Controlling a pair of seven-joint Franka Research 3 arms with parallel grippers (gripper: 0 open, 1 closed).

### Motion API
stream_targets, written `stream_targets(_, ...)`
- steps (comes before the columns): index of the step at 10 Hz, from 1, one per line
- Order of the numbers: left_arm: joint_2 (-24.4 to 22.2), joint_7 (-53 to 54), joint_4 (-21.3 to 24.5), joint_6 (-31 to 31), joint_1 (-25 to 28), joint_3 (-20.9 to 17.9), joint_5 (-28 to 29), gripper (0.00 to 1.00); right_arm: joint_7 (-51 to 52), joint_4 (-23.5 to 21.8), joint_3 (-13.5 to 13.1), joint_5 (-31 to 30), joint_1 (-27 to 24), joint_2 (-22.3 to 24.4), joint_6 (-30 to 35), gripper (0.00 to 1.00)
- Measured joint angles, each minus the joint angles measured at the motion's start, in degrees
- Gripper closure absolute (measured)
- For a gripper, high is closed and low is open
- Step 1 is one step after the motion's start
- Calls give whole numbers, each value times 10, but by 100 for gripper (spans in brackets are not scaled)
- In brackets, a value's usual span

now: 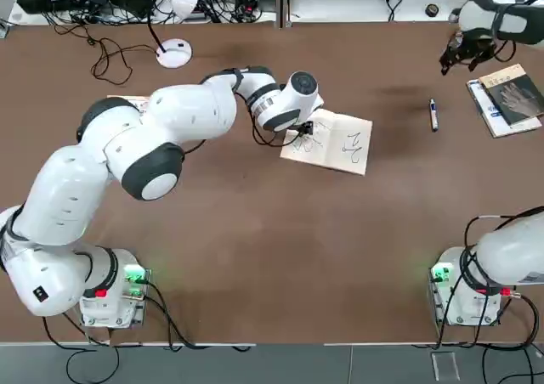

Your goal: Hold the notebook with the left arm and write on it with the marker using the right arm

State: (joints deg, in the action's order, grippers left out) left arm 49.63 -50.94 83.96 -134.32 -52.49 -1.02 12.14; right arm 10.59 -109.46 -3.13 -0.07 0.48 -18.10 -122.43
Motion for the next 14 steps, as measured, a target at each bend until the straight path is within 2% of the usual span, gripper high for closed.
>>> stream_targets(4,0,0,0,0,0,0,1,0,0,-50,1,1,0,-18,-20,2)
stream_targets(9,0,0,0,0,0,0,2,0,0,-143,10,1,0,-22,-142,3)
stream_targets(14,1,0,0,-1,0,0,2,0,0,-177,10,1,-12,-32,-213,4)
